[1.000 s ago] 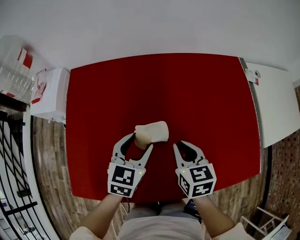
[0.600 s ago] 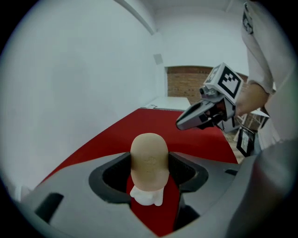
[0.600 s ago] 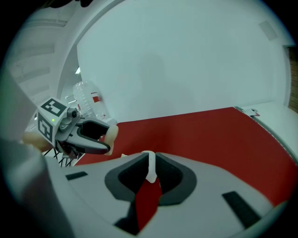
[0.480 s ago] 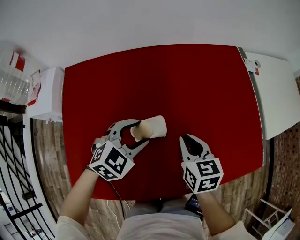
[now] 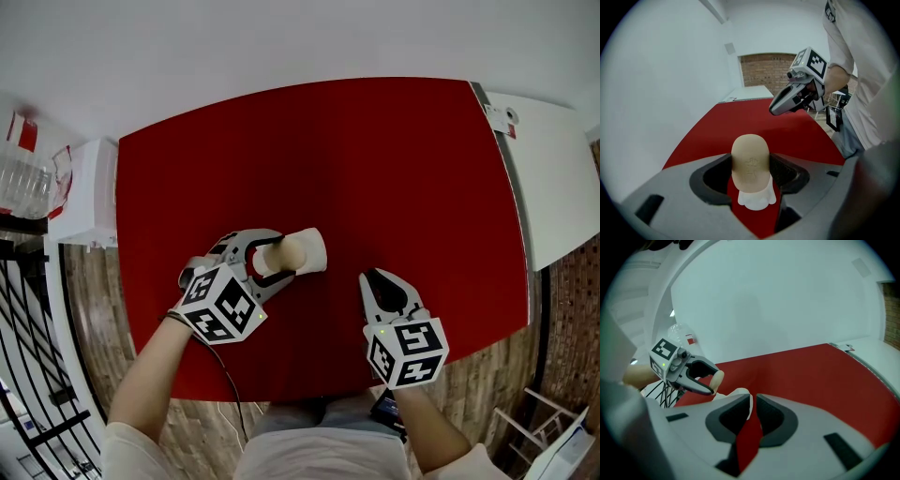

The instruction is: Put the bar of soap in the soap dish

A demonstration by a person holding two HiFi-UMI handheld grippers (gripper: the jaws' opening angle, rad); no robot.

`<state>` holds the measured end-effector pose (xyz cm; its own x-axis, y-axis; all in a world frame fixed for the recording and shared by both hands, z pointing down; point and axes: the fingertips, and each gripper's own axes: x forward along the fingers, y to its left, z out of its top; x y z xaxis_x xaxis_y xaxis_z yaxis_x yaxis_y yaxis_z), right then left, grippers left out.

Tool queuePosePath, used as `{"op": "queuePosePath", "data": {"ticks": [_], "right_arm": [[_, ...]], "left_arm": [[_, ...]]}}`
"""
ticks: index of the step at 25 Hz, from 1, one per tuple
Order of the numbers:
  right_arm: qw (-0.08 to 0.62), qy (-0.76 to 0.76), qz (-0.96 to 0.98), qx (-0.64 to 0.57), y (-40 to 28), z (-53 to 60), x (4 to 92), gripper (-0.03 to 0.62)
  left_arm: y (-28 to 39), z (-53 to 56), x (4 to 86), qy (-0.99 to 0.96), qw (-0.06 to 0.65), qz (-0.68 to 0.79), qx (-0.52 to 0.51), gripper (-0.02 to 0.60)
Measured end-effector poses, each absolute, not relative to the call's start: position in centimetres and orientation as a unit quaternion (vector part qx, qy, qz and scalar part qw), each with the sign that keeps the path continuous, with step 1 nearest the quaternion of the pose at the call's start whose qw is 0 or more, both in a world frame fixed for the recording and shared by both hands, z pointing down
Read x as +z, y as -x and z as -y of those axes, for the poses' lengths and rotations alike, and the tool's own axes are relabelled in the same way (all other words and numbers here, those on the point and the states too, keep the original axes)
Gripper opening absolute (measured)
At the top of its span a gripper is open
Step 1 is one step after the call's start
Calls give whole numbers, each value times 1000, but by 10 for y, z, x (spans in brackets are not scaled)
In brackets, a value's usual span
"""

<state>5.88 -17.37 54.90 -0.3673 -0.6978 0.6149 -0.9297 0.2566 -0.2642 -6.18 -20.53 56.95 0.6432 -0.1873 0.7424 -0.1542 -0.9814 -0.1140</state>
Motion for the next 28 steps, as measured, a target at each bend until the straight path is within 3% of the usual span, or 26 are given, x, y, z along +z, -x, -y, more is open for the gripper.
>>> {"op": "queuePosePath", "data": {"ticks": [28], "right_arm": [[184,-535,758,324,-74,176,575,44]], "left_arm": [[53,204,647,889,-16,-44,-455,259]]}}
